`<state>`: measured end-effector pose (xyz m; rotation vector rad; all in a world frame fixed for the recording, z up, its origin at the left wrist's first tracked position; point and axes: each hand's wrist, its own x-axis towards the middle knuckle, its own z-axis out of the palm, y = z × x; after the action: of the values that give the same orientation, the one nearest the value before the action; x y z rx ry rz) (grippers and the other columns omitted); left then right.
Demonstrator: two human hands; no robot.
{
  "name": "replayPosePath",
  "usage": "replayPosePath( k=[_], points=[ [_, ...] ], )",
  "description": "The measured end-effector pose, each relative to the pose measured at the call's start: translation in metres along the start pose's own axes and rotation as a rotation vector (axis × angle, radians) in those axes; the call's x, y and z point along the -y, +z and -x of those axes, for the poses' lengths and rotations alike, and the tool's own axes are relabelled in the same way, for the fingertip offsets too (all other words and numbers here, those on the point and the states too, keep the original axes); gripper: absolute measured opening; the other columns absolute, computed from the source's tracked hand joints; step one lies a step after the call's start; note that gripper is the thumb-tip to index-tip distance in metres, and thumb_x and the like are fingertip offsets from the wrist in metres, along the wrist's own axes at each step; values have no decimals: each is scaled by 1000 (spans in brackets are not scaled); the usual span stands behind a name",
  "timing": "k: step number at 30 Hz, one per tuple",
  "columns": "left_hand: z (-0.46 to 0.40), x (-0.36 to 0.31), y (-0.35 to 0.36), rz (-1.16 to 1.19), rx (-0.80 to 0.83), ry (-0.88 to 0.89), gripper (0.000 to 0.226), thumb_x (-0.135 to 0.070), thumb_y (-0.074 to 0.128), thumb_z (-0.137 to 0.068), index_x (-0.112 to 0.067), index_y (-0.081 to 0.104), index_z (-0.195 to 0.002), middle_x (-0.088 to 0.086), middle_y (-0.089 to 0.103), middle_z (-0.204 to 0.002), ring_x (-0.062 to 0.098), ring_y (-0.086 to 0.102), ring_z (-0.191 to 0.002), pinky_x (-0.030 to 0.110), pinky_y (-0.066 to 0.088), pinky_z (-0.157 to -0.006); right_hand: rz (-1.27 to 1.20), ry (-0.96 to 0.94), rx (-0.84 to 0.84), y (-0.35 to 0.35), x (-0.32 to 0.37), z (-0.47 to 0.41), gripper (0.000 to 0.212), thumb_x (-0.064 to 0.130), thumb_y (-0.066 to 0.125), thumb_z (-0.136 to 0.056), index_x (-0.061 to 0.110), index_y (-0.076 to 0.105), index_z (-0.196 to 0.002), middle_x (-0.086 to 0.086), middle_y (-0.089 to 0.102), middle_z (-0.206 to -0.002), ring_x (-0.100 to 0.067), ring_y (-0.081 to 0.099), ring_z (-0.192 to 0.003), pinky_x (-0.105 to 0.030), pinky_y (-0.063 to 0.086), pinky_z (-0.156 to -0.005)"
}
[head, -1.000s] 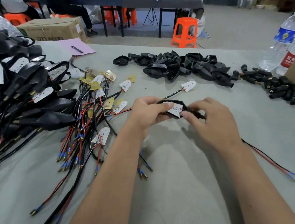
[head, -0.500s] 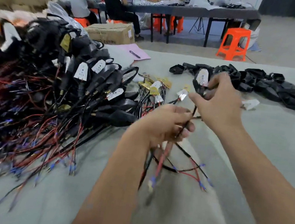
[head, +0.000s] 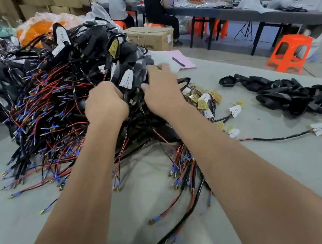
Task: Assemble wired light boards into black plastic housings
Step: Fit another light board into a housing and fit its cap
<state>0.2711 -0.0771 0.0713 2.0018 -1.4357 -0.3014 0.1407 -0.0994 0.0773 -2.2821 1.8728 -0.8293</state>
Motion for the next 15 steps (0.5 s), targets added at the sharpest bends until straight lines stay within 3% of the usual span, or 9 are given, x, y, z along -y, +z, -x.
replayPosePath(
  k=[3,5,7,9,10,12,13,15],
  points=[
    [-5,2,7,48,-61,-42,27,-6,65,-83,-27,74,-98,12,70,-119,36,63,-116,36,48,-92,340,-202,112,17,3,6,53,23,55,-100,15,40,-151,-8,20,-168,-32,14,-155,-54,26,-119],
    [-2,-1,17,94,-61,3,17,-12,66,-86,-24,75,-94,11,72,-114,36,65,-112,33,46,-85,364,-216,253,26,3,7,56,26,50,-101,14,37,-155,-7,14,-171,-27,4,-158,-60,12,-124],
    [1,-5,26,158,-62,21,9,-19,64,-90,-20,72,-86,12,73,-109,37,66,-109,32,43,-81,285,-215,311,25,2,5,55,22,47,-102,12,36,-155,-9,14,-170,-26,3,-158,-61,12,-124],
    [0,-7,33,216,-75,0,15,-23,62,-93,-14,73,-93,13,73,-107,38,65,-108,33,44,-82,52,-207,225,16,-2,10,49,12,46,-101,11,45,-150,-12,32,-163,-29,18,-154,-54,20,-123],
    [1,-8,36,214,-70,-5,19,-26,62,-93,-11,73,-96,14,73,-105,38,65,-108,34,45,-83,-56,-172,101,13,-7,17,45,8,47,-99,10,54,-143,-14,47,-153,-32,33,-147,-48,29,-119],
    [1,-11,41,171,-43,15,21,-29,68,-91,-9,68,-90,13,72,-101,36,66,-106,34,46,-82,-57,-18,-194,10,-17,38,26,15,51,-97,11,68,-116,-11,69,-117,-32,56,-117,-43,46,-96],
    [1,-12,43,143,-37,23,14,-24,72,-88,-12,65,-87,12,71,-103,35,66,-108,33,46,-82,-11,75,-227,11,-22,50,22,25,53,-99,12,69,-106,-9,70,-104,-30,60,-105,-41,50,-86],
    [0,-16,43,93,-45,23,11,-9,71,-81,-16,66,-88,11,69,-105,35,65,-108,32,45,-79,32,192,-61,13,-28,70,32,45,60,-97,14,67,-99,-10,68,-100,-31,63,-97,-38,53,-78]
  ],
)
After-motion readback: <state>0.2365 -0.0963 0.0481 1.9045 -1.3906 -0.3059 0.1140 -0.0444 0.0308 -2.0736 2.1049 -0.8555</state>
